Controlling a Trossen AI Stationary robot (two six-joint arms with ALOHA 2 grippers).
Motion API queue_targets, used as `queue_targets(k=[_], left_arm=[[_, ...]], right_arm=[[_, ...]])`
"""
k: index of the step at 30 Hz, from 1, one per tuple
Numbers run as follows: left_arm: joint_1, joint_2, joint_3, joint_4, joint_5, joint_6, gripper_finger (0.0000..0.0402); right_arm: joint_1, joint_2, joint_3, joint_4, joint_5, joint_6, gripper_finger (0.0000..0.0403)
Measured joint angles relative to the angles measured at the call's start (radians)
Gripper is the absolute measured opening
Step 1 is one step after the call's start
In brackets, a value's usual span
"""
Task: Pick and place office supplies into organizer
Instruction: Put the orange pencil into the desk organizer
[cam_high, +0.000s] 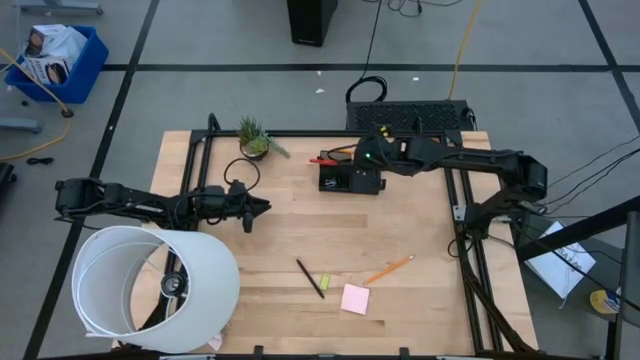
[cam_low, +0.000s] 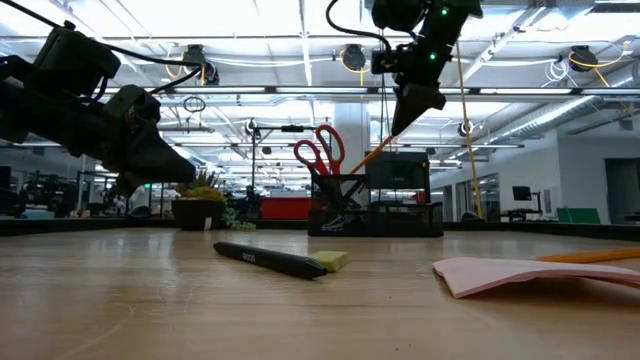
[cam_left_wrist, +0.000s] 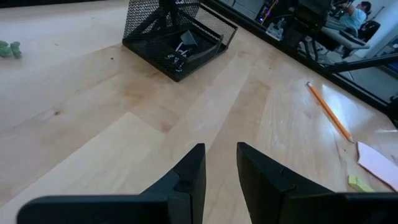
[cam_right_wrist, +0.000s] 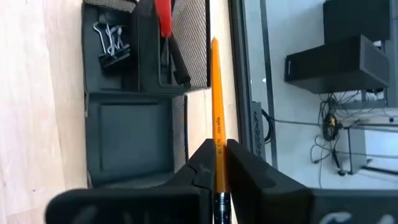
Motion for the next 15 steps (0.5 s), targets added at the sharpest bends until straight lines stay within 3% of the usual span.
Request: queue_targets(k=[7, 11, 15], left_arm=[[0.0, 0.0, 0.0, -0.005, 0.001, 0.001, 0.0093], [0.0, 0.0, 0.0, -0.009, 0.002, 0.009, 0.0093], [0.0, 0.0, 0.0, -0.014, 0.002, 0.009, 0.0093]], right_arm=[[0.007, -0.033, 0.015, -0.037, 0.059, -0.018, 0.0019], [0.025, -0.07, 0.016, -0.038, 0.042, -0.011, 0.0019], [0.032, -0.085, 0.016, -0.06, -0.046, 0.024, 0.0019]])
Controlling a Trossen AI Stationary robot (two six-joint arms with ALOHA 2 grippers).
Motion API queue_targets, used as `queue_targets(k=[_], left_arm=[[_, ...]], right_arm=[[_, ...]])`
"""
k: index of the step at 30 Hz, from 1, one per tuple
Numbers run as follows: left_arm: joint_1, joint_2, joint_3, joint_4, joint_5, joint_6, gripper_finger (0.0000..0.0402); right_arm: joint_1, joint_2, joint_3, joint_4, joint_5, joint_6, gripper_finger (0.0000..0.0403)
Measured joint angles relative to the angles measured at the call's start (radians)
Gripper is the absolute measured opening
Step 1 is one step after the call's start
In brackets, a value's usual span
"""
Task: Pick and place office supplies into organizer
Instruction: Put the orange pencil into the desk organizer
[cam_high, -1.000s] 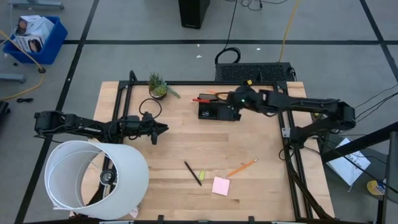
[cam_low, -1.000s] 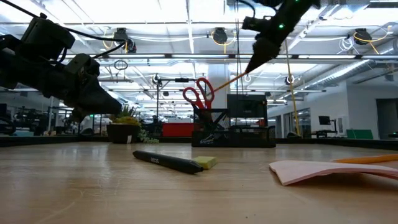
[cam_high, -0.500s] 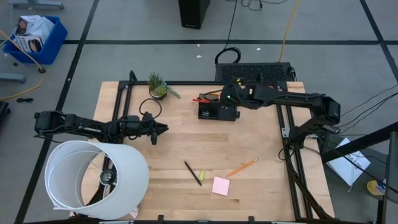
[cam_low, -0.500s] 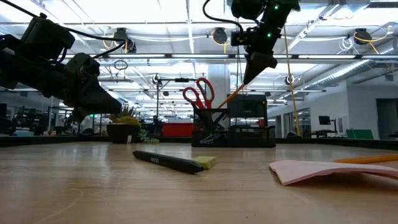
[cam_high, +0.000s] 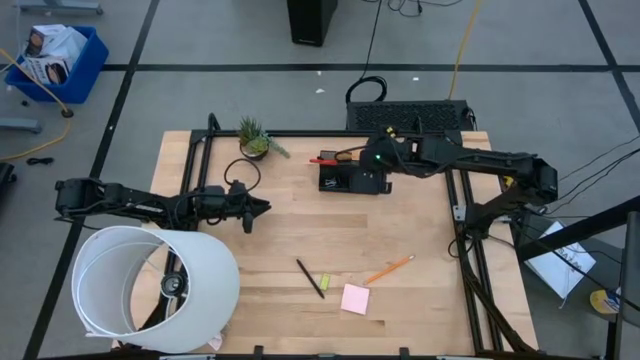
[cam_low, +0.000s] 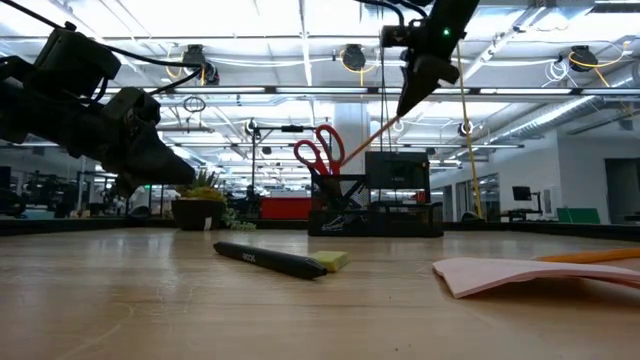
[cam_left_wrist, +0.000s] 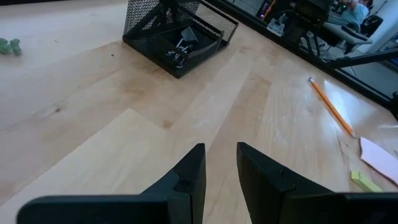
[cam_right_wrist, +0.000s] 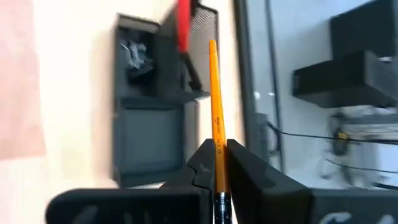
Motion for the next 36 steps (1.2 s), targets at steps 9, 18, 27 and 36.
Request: queue_targets(k=[9, 18, 27, 36], left_arm=[[0.0, 0.0, 0.0, 0.002, 0.002, -0.017, 0.0093], [0.0, 0.0, 0.0, 0.003, 0.001, -0.016, 0.0093], [0.0, 0.0, 0.0, 0.002, 0.001, -0.002, 0.0093], [0.0, 0.0, 0.0, -0.008, 0.002, -0.003, 0.0093]], right_arm=[[-0.009, 0.05, -0.001, -0.011, -0.032, 0.002, 0.0019], [-0.06, 0.081, -0.001, 0.086, -0.075, -0.034, 0.0038], [-0.084, 0.08, -0.002, 0.12, -0.112, -0.021, 0.0094], [-0.056, 0.08, -0.002, 0.014, -0.114, 0.089, 0.0145]])
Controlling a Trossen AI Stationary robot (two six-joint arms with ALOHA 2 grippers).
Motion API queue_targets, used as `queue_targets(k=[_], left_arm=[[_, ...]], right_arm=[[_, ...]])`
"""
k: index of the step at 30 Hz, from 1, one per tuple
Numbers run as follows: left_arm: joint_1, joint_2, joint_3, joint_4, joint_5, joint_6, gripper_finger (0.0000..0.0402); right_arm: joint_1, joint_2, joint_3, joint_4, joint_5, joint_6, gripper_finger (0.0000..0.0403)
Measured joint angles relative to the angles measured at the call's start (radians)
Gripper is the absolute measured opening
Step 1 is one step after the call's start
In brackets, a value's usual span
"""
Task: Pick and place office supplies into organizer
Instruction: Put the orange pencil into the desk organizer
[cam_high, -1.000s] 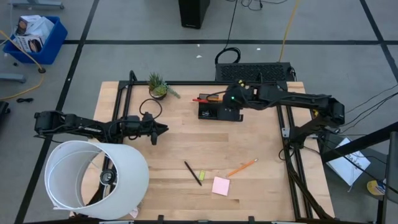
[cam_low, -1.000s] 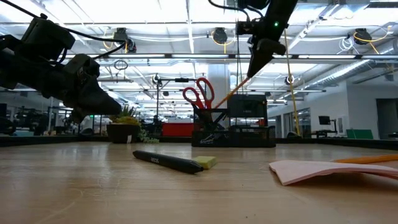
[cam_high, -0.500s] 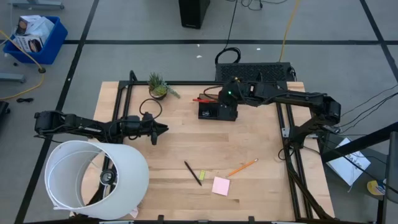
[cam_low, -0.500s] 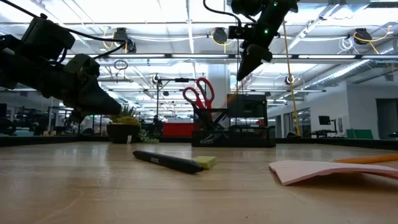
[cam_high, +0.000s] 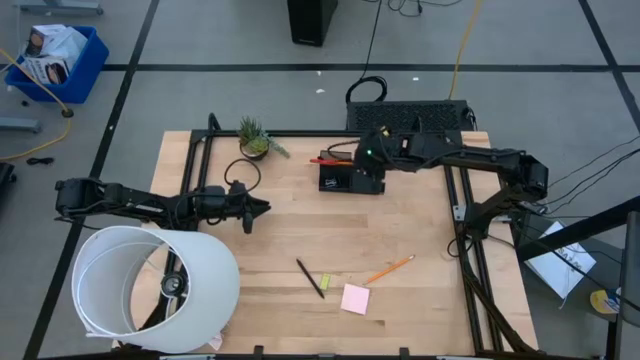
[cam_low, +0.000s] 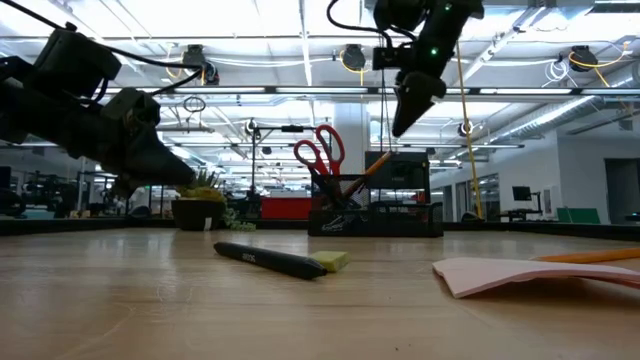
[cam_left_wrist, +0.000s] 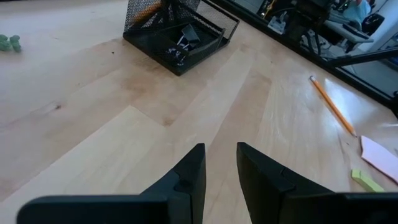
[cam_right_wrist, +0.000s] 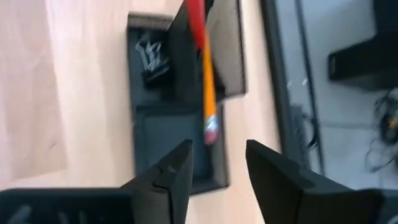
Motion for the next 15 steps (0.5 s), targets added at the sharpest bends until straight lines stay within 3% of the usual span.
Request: queue_targets(k=[4, 10, 15], left_arm=[[0.0, 0.0, 0.0, -0.009, 0.006, -0.011, 0.0093], [0.0, 0.0, 0.0, -0.008, 0.006, -0.02, 0.0093], [0.0, 0.0, 0.0, -0.008, 0.007, -0.025, 0.0093]], right_arm=[[0.022, -0.002, -0.044, -0.019, 0.003, 0.055, 0.0139], [-0.011, 0.006, -0.21, 0.305, -0.043, 0.075, 0.0112], [-0.03, 0.0, -0.295, 0.302, 0.084, 0.118, 0.0084]])
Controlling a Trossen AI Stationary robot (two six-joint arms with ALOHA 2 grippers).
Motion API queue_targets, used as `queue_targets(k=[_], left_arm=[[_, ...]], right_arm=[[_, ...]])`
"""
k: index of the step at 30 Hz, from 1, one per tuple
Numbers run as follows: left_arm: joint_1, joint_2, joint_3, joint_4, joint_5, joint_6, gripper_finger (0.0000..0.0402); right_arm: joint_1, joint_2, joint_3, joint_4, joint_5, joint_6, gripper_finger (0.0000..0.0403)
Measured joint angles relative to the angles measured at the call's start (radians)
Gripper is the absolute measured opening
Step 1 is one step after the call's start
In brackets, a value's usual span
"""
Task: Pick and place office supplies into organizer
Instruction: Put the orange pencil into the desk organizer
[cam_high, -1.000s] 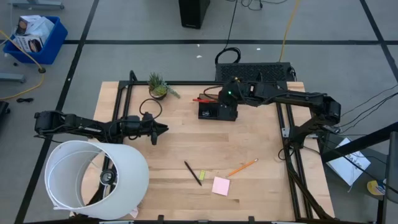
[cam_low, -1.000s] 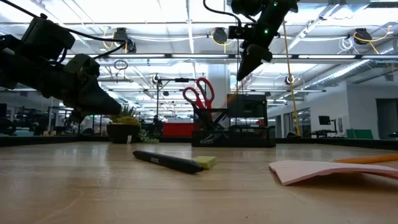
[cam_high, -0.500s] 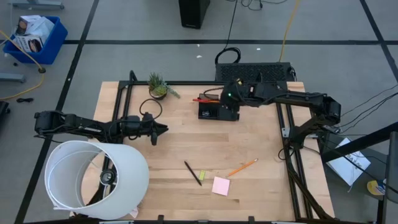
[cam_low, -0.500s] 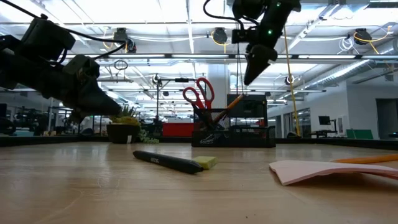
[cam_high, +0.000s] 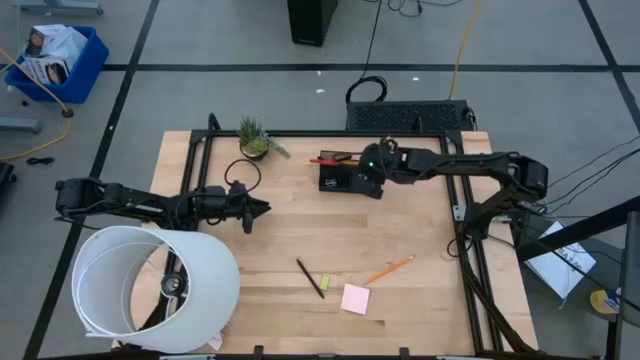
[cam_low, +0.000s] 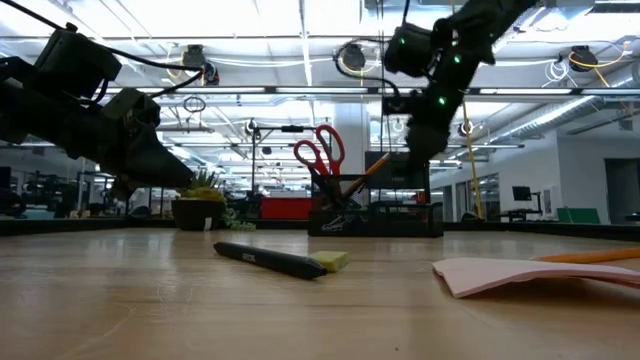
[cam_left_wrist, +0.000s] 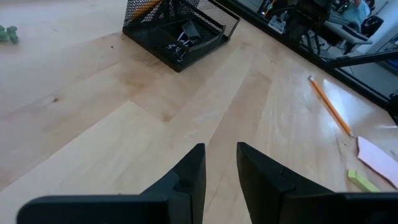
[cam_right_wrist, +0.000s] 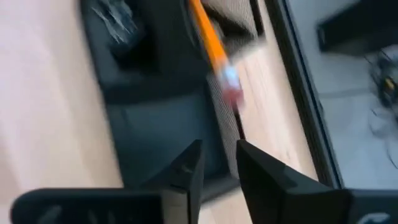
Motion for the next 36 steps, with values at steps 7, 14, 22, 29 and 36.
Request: queue_targets(k=[7, 14, 22, 29, 36], left_arm=[[0.0, 0.0, 0.0, 0.0, -0.005, 0.009, 0.0093], [0.0, 0.0, 0.0, -0.001, -0.007, 0.01, 0.0093], [0.0, 0.0, 0.0, -0.038, -0.005, 0.006, 0.0093], [0.0, 0.0, 0.0, -0.037, -0.006, 0.002, 0.0093], [0.0, 0.0, 0.0, -0.042, -0.002, -0.009, 0.0093]], right_arm=[[-0.011, -0.002, -0.104, 0.267, -0.03, -0.008, 0.0017], [0.008, -0.005, -0.154, 0.513, 0.0, -0.069, 0.0001], [0.042, -0.019, -0.164, 0.667, 0.019, -0.095, 0.0001], [0.036, -0.02, -0.163, 0.672, 0.016, -0.095, 0.0], [0.062, -0.104, -0.163, 0.367, 0.142, -0.084, 0.0]])
